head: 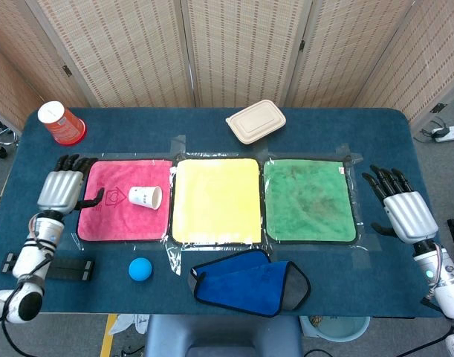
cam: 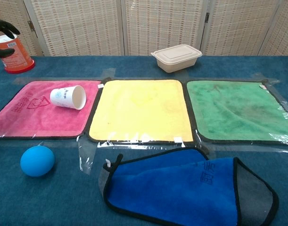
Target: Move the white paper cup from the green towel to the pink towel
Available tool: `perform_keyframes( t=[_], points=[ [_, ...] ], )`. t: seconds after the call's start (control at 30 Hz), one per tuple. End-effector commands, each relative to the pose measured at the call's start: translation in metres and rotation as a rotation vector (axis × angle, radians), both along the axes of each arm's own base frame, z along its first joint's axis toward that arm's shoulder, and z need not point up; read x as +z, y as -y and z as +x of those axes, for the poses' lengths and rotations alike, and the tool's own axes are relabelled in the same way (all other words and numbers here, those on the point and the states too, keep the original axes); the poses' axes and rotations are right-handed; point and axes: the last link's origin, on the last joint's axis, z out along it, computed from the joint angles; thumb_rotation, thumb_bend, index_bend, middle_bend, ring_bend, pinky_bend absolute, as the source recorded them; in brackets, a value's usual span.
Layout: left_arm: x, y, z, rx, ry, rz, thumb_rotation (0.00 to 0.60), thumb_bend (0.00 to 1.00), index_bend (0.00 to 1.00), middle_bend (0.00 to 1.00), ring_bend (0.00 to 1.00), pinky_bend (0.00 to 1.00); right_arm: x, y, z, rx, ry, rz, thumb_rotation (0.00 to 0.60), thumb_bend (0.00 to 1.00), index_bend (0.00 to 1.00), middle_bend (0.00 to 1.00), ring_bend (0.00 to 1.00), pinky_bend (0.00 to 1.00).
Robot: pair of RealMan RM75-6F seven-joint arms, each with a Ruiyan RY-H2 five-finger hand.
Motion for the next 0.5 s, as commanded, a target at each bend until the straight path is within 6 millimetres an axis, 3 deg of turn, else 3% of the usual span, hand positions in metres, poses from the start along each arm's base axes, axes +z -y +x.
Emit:
perform_keyframes(
  t=[0.03, 0.33, 0.5],
  points=[
    [0.016, 0.018, -0.014, 0.006, 0.068, 0.067, 0.281, 0.41, 0.13, 0.14, 0.04, 0.0, 0.006, -0.01, -0.003, 0.002, -0.014, -0.021, 0.6, 0.2, 0.0, 0.0, 0.0, 0.0],
    [0.032, 0.066, -0.052, 0.05, 0.186, 0.159, 0.167, 0.36, 0.13, 0.14, 0.03, 0.0, 0.012, -0.039, -0.014, -0.035, 0.009, -0.052, 0.6, 0.2, 0.0, 0.0, 0.0, 0.0],
    [0.035, 0.091, -0.067, 0.068, 0.206, 0.202, 0.162, 0.36, 0.13, 0.14, 0.03, 0.0, 0.01, -0.053, -0.02, -0.064, 0.02, -0.057, 0.6, 0.2, 0.0, 0.0, 0.0, 0.0]
  ],
)
